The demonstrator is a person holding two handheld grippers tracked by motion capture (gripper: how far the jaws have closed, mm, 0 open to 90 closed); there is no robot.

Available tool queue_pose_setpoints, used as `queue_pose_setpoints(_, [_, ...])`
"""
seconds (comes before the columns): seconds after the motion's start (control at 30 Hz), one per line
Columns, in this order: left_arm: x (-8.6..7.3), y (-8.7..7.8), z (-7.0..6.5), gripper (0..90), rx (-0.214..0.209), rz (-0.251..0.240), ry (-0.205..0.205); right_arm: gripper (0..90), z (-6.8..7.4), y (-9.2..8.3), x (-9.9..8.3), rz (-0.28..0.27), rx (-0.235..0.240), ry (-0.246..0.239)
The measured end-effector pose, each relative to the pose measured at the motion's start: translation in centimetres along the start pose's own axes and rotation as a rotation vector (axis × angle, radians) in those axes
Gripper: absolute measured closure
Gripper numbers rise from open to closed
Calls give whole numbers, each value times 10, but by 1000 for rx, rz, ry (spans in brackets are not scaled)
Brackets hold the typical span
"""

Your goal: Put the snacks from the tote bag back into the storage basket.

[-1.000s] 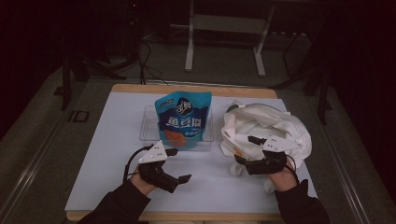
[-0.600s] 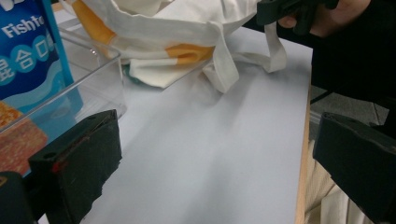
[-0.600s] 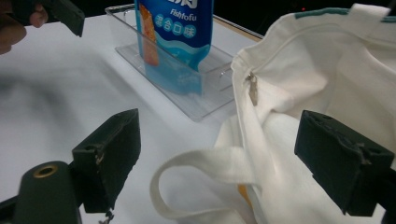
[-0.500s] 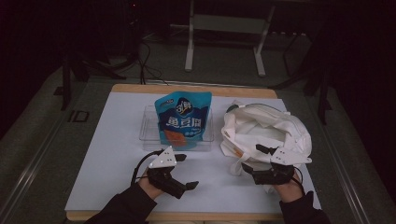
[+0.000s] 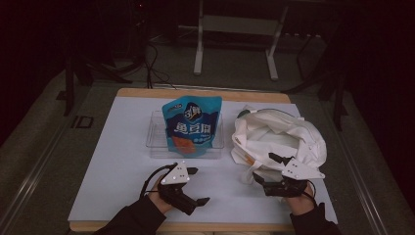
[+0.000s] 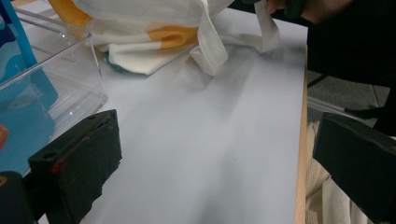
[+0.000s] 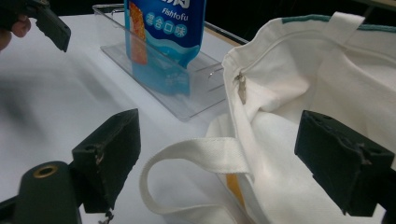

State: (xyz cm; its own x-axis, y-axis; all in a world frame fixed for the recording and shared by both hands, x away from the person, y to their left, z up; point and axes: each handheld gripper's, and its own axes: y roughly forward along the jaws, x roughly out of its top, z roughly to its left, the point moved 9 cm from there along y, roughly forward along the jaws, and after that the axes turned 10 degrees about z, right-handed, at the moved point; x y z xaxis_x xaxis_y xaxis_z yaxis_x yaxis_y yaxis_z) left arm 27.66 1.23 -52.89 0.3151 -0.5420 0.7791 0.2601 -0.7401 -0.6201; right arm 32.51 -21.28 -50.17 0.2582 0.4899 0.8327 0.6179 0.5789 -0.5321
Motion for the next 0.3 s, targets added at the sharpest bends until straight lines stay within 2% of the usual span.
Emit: queue_pose_setpoints(0.3, [-3, -3, 6, 15, 14, -9, -16, 144, -3, 1, -2, -1, -4, 10])
